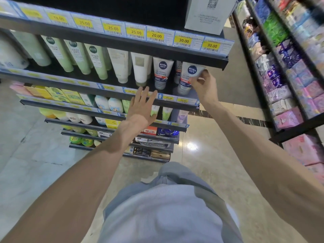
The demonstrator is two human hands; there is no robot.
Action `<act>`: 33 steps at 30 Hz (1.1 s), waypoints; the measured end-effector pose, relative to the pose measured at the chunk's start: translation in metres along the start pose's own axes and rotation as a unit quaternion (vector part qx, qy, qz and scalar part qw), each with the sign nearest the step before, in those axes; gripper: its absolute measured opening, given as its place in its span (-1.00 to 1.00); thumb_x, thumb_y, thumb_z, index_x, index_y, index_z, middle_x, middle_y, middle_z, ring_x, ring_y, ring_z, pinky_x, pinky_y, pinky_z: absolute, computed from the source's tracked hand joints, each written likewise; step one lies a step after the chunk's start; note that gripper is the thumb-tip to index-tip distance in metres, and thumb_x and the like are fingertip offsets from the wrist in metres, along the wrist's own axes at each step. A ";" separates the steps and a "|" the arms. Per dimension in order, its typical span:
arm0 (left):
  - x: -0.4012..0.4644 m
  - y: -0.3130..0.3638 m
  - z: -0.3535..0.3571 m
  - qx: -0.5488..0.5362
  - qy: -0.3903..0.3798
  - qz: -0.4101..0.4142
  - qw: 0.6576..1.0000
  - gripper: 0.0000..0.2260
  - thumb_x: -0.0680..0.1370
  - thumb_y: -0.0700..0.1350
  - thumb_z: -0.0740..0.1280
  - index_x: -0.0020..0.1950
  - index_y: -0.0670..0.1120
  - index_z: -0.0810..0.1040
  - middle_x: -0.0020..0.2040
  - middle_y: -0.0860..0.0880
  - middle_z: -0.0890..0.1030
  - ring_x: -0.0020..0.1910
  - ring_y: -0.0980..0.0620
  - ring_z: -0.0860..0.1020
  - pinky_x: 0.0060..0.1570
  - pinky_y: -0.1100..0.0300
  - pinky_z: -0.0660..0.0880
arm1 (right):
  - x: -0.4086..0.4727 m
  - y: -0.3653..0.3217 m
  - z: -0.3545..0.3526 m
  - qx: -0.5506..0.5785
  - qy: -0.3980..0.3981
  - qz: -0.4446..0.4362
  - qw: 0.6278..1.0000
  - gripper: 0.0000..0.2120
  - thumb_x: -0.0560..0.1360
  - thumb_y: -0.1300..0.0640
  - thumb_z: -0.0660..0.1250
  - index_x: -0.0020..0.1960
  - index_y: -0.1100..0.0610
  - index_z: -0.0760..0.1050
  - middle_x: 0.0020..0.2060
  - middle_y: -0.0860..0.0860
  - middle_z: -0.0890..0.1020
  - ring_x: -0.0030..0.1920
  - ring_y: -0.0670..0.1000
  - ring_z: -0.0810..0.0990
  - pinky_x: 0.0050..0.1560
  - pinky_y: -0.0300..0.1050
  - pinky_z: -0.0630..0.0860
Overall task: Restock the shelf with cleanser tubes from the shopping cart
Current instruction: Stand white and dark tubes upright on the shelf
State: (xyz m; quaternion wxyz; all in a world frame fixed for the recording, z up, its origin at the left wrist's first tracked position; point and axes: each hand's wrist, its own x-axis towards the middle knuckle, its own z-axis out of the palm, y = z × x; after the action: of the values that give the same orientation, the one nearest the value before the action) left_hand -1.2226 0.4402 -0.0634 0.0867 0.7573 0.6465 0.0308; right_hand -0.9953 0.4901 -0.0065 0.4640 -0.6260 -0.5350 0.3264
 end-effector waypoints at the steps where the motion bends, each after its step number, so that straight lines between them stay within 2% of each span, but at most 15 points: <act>1: 0.001 0.000 0.000 0.000 0.001 -0.002 1.000 -0.18 0.64 0.08 0.37 0.70 0.09 -0.12 0.71 -0.05 -0.15 0.68 -0.12 -0.20 0.63 -0.14 0.04 | 0.002 0.003 0.003 -0.030 -0.007 -0.006 1.000 -0.60 0.60 0.16 0.42 0.40 0.14 0.46 0.27 -0.01 0.62 0.17 -0.10 0.60 0.03 -0.35 0.57; 3: 0.002 -0.001 0.000 -0.001 0.005 -0.001 1.000 -0.19 0.64 0.09 0.36 0.70 0.10 -0.12 0.71 -0.05 -0.15 0.68 -0.11 -0.20 0.63 -0.14 0.05 | 0.004 0.011 0.008 -0.063 -0.019 -0.004 0.998 -0.60 0.62 0.17 0.39 0.43 0.15 0.43 0.32 0.03 0.59 0.24 -0.05 0.59 0.09 -0.30 0.56; 6: 0.001 -0.002 0.005 -0.010 0.014 0.000 1.000 -0.18 0.63 0.09 0.36 0.70 0.09 -0.13 0.71 -0.05 -0.15 0.68 -0.11 -0.21 0.62 -0.14 0.09 | 0.003 0.019 0.015 -0.062 -0.020 -0.003 0.998 -0.60 0.63 0.16 0.37 0.44 0.15 0.40 0.35 0.05 0.58 0.32 0.00 0.57 0.30 -0.08 0.54; 8: -0.001 -0.003 0.009 -0.018 0.025 0.002 1.000 -0.18 0.63 0.08 0.37 0.70 0.09 -0.11 0.71 -0.05 -0.14 0.68 -0.11 -0.21 0.61 -0.14 0.11 | 0.005 0.022 0.018 -0.063 -0.019 0.005 0.998 -0.57 0.63 0.15 0.38 0.44 0.13 0.37 0.36 0.04 0.56 0.34 0.00 0.56 0.34 -0.05 0.53; 13: -0.002 -0.005 0.015 -0.027 0.043 0.006 0.999 -0.17 0.61 0.06 0.40 0.70 0.09 -0.08 0.71 -0.06 -0.10 0.68 -0.11 -0.19 0.60 -0.15 0.15 | 0.004 0.027 0.029 -0.071 -0.001 0.030 0.997 -0.46 0.53 0.14 0.50 0.38 0.09 0.28 0.34 0.03 0.53 0.32 -0.02 0.55 0.31 -0.06 0.55; 19: -0.001 -0.004 0.018 -0.031 0.042 0.004 0.999 -0.17 0.62 0.06 0.39 0.70 0.08 -0.10 0.71 -0.06 -0.13 0.67 -0.11 -0.23 0.61 -0.14 0.13 | 0.013 0.035 0.046 -0.076 0.032 0.021 0.996 -0.54 0.55 0.16 0.48 0.32 0.13 0.31 0.27 0.05 0.56 0.19 -0.05 0.56 0.30 -0.05 0.57; 26: -0.001 -0.004 0.016 -0.029 0.036 0.001 0.999 -0.16 0.62 0.05 0.38 0.70 0.08 -0.13 0.71 -0.05 -0.16 0.67 -0.11 -0.25 0.61 -0.13 0.13 | 0.026 0.039 0.053 -0.068 0.047 0.022 0.996 -0.52 0.54 0.18 0.48 0.34 0.14 0.31 0.29 0.05 0.53 0.17 -0.10 0.51 0.30 -0.10 0.52; 33: -0.003 0.001 0.010 -0.017 0.022 -0.011 1.000 -0.17 0.64 0.07 0.35 0.70 0.09 -0.16 0.70 -0.05 -0.19 0.67 -0.11 -0.27 0.61 -0.13 0.14 | 0.022 0.041 0.049 -0.077 0.024 0.011 0.997 -0.47 0.54 0.16 0.49 0.39 0.10 0.30 0.31 0.01 0.54 0.17 -0.14 0.51 0.26 -0.11 0.53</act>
State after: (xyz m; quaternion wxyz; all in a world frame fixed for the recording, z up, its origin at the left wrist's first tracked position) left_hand -1.2204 0.4362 -0.0730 0.0857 0.7480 0.6557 0.0571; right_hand -1.0203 0.5232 -0.0603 0.4232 -0.6734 -0.5405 0.2745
